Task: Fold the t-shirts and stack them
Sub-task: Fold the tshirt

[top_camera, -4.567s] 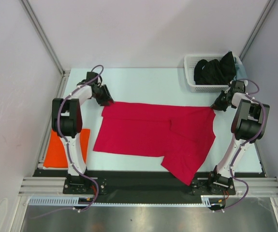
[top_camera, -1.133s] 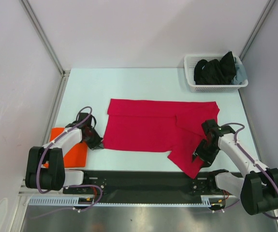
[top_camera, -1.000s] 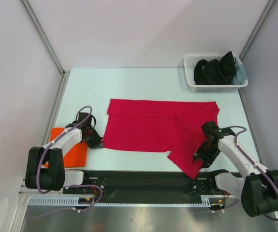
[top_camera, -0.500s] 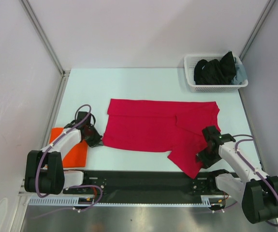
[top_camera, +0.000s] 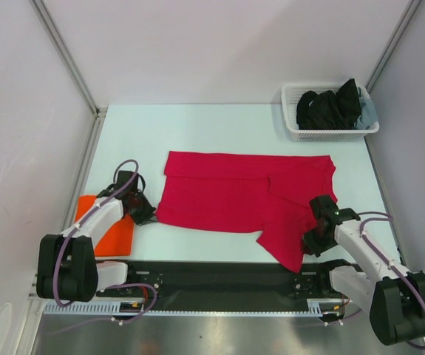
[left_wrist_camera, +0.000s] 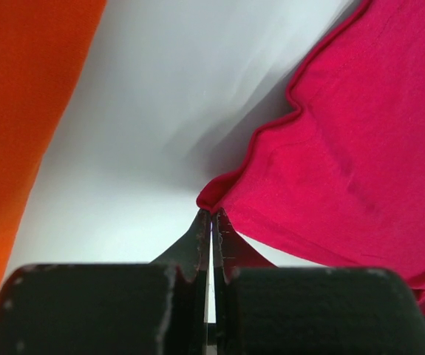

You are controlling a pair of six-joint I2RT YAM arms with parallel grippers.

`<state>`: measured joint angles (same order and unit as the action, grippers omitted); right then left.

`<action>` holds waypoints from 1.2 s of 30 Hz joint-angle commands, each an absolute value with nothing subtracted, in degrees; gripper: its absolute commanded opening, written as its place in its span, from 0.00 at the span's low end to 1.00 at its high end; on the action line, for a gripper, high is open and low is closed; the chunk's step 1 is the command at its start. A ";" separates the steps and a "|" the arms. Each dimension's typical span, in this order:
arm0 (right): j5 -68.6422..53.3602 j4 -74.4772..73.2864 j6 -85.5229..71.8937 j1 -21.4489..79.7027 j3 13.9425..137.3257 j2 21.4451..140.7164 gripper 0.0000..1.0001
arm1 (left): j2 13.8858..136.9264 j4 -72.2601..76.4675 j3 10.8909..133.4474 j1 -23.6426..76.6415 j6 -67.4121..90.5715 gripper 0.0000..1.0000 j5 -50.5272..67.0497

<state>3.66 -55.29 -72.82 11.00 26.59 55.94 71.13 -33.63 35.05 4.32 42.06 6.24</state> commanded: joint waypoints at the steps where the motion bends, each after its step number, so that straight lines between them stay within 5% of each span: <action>1: 5.71 -58.18 -75.14 11.51 27.15 54.23 0.11 | 69.26 -34.27 35.68 3.87 42.80 0.00 4.92; 14: 13.10 -63.02 -63.20 10.29 37.79 55.37 0.00 | 67.68 -39.37 35.51 3.78 44.03 0.00 0.70; 36: 5.54 -59.42 -38.98 1.41 47.00 58.79 0.00 | 68.90 -42.89 36.38 3.78 44.65 0.00 0.18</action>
